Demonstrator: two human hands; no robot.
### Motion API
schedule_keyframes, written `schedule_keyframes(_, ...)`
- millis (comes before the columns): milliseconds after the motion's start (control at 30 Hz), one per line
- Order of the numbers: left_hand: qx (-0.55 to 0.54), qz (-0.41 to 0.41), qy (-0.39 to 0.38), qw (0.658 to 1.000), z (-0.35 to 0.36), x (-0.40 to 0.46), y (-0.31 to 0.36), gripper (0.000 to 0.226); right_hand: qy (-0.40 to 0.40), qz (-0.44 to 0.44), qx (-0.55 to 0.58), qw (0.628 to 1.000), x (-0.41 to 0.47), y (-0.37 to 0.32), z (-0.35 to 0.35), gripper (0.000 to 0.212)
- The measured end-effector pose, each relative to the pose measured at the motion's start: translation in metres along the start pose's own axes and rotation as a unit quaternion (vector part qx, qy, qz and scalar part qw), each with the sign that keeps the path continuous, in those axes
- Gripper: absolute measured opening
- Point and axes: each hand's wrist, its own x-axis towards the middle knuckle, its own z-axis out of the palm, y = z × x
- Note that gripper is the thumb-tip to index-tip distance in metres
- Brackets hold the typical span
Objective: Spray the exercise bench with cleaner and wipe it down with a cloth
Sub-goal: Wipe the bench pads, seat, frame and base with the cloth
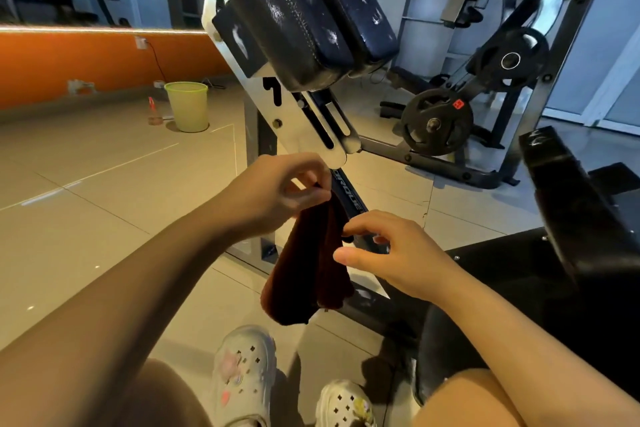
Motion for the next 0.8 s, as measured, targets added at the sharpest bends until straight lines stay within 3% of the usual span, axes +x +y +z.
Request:
schedule_keyframes(100,-0.058,-0.017,0.02,0.998,-0.002,-0.004,-0.002,0.016,0.03,-0.007,-0.029,0.999,-0.001,-0.007,0.005,0.049)
schedule_keyframes(233,-0.062,-0.028,0.048,0.997,-0.004,-0.006,-0.001,0.017,0.138,-0.022,-0.123,0.982,-0.002,-0.024,0.018,0.059)
schedule_keyframes(300,-0.061,-0.029,0.066,0.996,-0.003,-0.007,0.001,0.018,0.165,-0.012,-0.163,0.973,-0.001,-0.031,0.024,0.055)
schedule_keyframes(500,0.044,-0.011,0.084,0.995,0.002,-0.007,0.002,0.013,0.125,-0.047,-0.165,0.977,0.004,-0.033,0.031,0.017)
schedule_keyframes(667,0.135,0.019,0.043,0.99,-0.009,-0.012,-0.005,0.021,0.106,-0.056,-0.098,0.988,0.004,-0.025,0.007,0.021)
schedule_keyframes(800,0.14,-0.024,-0.012,0.99,-0.006,-0.015,-0.012,0.028,0.115,-0.064,-0.13,0.983,0.0,-0.021,0.004,0.025)
